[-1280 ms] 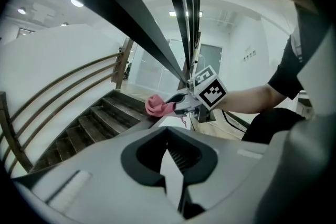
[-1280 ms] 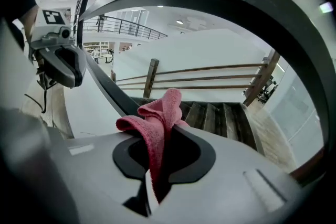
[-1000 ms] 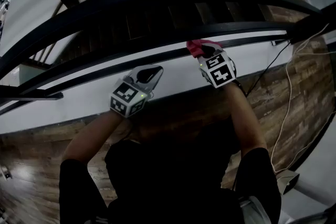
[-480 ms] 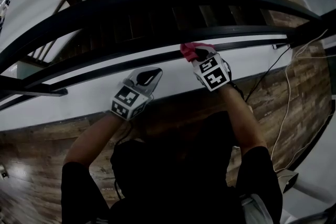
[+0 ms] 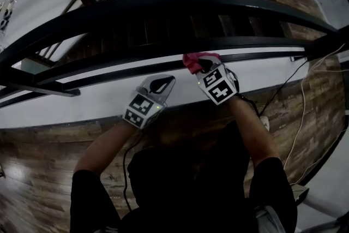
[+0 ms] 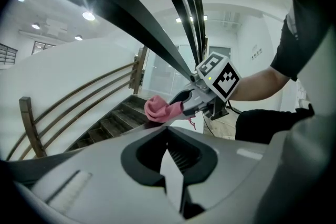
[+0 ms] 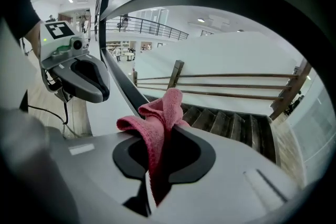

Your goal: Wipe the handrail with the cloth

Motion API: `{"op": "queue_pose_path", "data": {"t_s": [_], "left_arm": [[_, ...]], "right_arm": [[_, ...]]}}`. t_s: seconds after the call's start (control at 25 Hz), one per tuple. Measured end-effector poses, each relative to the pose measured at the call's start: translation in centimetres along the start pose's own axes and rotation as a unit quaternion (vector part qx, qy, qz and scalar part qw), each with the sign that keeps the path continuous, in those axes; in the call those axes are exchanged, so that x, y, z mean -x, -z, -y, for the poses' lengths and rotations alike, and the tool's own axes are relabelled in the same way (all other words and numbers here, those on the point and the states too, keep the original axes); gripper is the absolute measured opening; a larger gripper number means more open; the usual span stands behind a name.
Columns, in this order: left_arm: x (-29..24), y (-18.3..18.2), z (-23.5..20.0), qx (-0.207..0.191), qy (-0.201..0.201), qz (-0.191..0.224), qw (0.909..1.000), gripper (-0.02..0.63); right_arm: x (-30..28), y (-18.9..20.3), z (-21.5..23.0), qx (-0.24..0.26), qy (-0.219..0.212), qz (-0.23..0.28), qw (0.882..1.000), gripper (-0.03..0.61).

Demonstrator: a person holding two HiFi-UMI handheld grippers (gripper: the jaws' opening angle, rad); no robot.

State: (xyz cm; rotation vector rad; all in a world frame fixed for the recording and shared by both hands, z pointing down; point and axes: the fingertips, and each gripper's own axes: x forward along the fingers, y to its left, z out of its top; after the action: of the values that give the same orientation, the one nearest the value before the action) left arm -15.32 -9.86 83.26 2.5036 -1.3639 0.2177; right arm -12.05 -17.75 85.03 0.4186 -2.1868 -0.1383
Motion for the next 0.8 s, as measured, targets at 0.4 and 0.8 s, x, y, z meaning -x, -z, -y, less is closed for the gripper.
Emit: {"op": "queue_pose_path", "data": {"t_s": [0.4,0.8], "left_arm": [[3.9,1.7,-2.4,0.007,-0.037,-0.002,0.9993,-0.002],[7.7,2.5,-4.7,0.014,-0.074,-0.006,0.9971,-0.002]], "right_arm": [[-1.3,-3.2,-3.8,0.047,-0.024,0.003,0.999,0.046],[-2.7,-6.3,-7.2,0.078,-0.059,0.011,0.995,0.046]]}}
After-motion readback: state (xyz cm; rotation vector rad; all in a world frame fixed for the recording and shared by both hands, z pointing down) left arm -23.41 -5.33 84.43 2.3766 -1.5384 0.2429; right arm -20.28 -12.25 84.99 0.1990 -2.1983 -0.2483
